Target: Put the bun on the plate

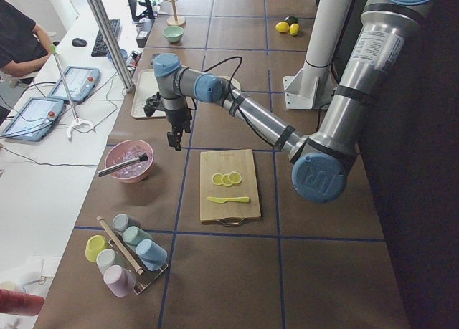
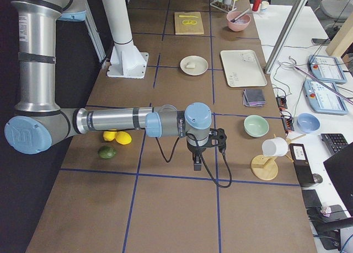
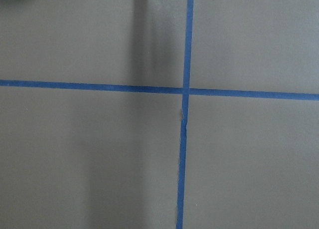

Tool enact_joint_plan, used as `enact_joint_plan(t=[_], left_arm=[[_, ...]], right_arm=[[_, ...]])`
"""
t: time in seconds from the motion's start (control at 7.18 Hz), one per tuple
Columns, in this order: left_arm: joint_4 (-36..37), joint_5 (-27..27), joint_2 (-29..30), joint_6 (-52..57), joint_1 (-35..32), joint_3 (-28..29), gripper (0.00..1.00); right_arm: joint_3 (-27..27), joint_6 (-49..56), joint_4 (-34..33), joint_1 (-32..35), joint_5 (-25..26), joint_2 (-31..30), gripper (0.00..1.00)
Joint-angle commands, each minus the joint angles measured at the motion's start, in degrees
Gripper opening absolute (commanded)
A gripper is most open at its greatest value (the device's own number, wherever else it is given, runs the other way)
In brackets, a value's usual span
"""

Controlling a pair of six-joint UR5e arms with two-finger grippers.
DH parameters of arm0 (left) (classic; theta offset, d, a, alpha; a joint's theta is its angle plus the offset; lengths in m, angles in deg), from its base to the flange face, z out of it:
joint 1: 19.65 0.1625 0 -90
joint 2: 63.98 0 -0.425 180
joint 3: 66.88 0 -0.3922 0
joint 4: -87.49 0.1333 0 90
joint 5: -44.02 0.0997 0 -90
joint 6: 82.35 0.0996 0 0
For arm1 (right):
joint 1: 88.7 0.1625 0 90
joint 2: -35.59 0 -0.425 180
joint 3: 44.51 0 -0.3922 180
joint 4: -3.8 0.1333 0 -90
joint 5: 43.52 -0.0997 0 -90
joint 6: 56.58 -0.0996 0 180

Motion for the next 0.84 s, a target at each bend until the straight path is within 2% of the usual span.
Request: enact_joint_plan(t=[0.0, 0.28, 0.7], left_arm=[[-0.9, -5.1, -6.1, 15.5, -9.4, 6.1, 1.0], [-9.7, -5.1, -12.9, 19.2, -13.7, 9.8, 1.0], [-10.9, -5.1, -16.2, 17.5, -13.9, 10.5, 1.0]], right_arm=[[0.0, 0.0, 0.0, 0.0, 0.0, 0.1, 1.0], [0.0, 0.1, 0.4, 0.0, 0.1, 0.0, 1.0], [0.0, 0.2, 0.5, 0.0, 0.3, 0.0, 1.0]])
